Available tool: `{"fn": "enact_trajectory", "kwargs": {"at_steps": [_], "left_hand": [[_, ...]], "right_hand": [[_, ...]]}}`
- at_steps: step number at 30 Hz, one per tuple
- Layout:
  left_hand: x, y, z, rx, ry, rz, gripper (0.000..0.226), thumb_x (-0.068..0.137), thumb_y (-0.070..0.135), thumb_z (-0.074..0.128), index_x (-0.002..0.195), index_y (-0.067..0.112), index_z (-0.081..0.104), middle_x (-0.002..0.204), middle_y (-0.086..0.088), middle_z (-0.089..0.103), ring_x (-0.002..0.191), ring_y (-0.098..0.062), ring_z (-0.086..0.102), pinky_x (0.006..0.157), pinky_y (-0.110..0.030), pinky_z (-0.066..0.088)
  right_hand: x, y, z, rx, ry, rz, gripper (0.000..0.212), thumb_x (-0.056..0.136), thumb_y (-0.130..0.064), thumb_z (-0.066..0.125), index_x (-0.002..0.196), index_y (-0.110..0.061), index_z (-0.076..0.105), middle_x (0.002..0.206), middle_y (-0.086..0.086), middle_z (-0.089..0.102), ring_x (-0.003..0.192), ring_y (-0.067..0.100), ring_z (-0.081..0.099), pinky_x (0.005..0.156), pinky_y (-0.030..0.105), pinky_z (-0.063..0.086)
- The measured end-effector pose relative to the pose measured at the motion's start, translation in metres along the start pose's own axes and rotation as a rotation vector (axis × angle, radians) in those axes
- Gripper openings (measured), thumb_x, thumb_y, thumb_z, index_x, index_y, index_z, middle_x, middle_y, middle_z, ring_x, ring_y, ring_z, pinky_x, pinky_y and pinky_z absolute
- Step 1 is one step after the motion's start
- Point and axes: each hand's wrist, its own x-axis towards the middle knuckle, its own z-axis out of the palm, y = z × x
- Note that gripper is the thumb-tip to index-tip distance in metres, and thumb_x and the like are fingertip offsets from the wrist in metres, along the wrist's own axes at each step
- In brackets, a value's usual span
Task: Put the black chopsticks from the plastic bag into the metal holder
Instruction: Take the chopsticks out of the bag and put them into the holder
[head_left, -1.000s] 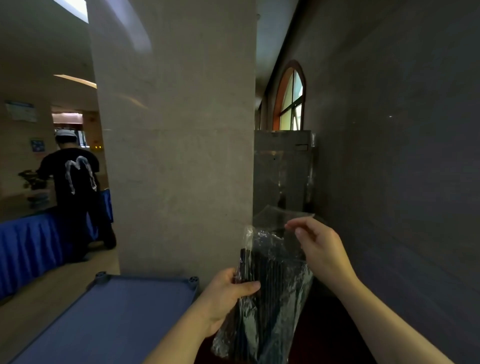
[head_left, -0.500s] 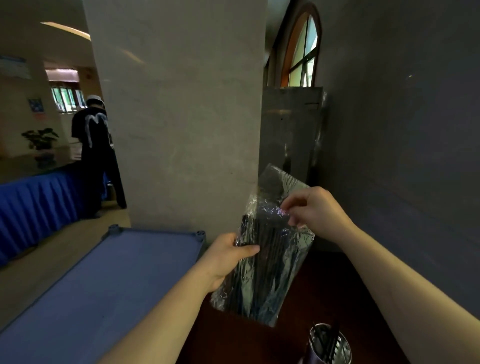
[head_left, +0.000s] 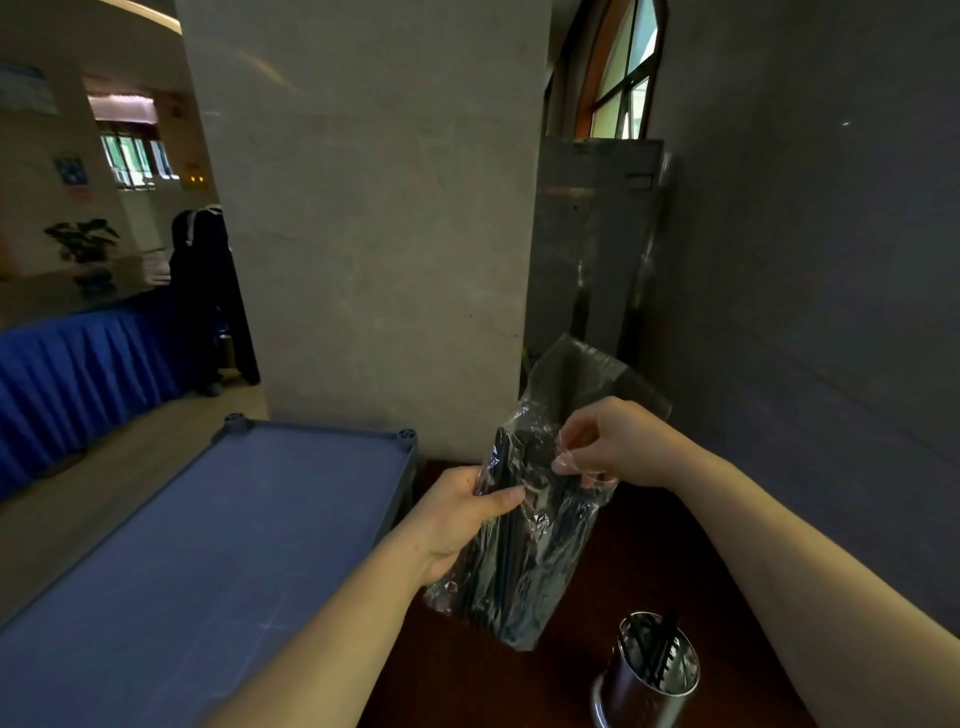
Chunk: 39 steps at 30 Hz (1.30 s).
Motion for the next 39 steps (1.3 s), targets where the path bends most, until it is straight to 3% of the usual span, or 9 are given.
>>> {"fn": "enact_trajectory", "kwargs": {"at_steps": [5,9,15,17,22,25,27,29,39], "left_hand": [[-0.003,-0.007,0.003,-0.046,-0.043,-0.001,0.017,0.090,0.015,0.073,0.107,0.015,0.076,0.112,-0.005,0.078,0.106,-0.012,0.072,0.074,-0.011,0.054],[-0.005,-0.011,0.007,-0.059,-0.068,0.006,0.023,0.090,0.012,0.073,0.113,0.010,0.073,0.114,-0.009,0.077,0.107,-0.017,0.072,0.077,-0.015,0.055],[-0.010,-0.019,0.015,-0.027,-0.078,-0.051,0.021,0.090,0.018,0.074,0.109,0.009,0.075,0.111,-0.006,0.078,0.104,-0.010,0.072,0.072,-0.010,0.053],[-0.012,-0.022,0.017,0.021,-0.097,-0.071,0.026,0.091,0.024,0.073,0.113,0.010,0.073,0.115,-0.003,0.077,0.110,-0.006,0.069,0.079,-0.012,0.049],[-0.017,-0.028,0.021,0.065,-0.178,-0.086,0.038,0.091,0.038,0.069,0.123,0.016,0.070,0.126,0.002,0.073,0.120,-0.005,0.064,0.086,-0.014,0.047],[-0.019,-0.032,0.021,0.061,-0.205,-0.078,0.045,0.090,0.038,0.069,0.127,0.012,0.067,0.129,-0.001,0.071,0.122,-0.009,0.063,0.088,-0.012,0.050],[-0.019,-0.035,0.019,0.057,-0.215,-0.085,0.049,0.089,0.038,0.070,0.129,0.010,0.066,0.130,-0.006,0.070,0.124,-0.016,0.063,0.100,-0.024,0.049],[-0.019,-0.039,0.017,0.048,-0.224,-0.108,0.052,0.086,0.039,0.075,0.128,0.009,0.066,0.128,-0.009,0.071,0.122,-0.021,0.065,0.108,-0.039,0.047],[-0.011,-0.051,0.016,0.089,-0.174,-0.168,0.036,0.087,0.016,0.077,0.120,0.005,0.069,0.118,-0.011,0.075,0.112,-0.025,0.070,0.100,-0.043,0.054]], "right_hand": [[-0.004,-0.003,0.013,0.044,-0.015,0.001,0.035,0.082,-0.039,0.081,0.113,-0.027,0.068,0.102,-0.005,0.072,0.084,0.006,0.070,0.072,0.025,0.057],[-0.009,-0.006,0.023,0.119,-0.006,-0.036,0.021,0.080,-0.039,0.082,0.098,-0.033,0.071,0.093,-0.009,0.073,0.081,0.001,0.069,0.076,0.027,0.056],[-0.014,-0.003,0.039,0.139,0.036,-0.090,0.025,0.089,-0.037,0.075,0.109,-0.021,0.073,0.099,-0.001,0.074,0.091,0.010,0.070,0.087,0.038,0.058],[-0.016,-0.001,0.043,0.196,0.025,-0.110,0.022,0.092,-0.033,0.072,0.109,-0.019,0.073,0.101,-0.001,0.074,0.094,0.014,0.070,0.089,0.038,0.057],[-0.022,0.006,0.049,0.483,-0.072,-0.084,0.014,0.092,-0.017,0.073,0.103,-0.007,0.072,0.084,0.000,0.075,0.075,0.031,0.069,0.070,0.030,0.057],[-0.024,0.010,0.051,0.632,-0.106,-0.068,0.018,0.091,-0.010,0.073,0.101,0.003,0.068,0.087,0.009,0.071,0.077,0.032,0.063,0.068,0.033,0.053],[-0.025,0.013,0.053,0.713,-0.116,-0.064,0.011,0.091,-0.006,0.071,0.096,0.003,0.067,0.084,0.016,0.066,0.073,0.031,0.060,0.065,0.035,0.049],[-0.025,0.016,0.054,0.771,-0.101,-0.065,0.005,0.093,-0.006,0.068,0.093,-0.001,0.067,0.072,0.009,0.064,0.062,0.021,0.059,0.061,0.032,0.045],[-0.011,0.025,0.052,0.782,0.226,0.038,0.013,0.093,-0.009,0.071,0.097,0.004,0.070,0.073,0.010,0.066,0.048,0.012,0.057,0.045,0.021,0.046]]}}
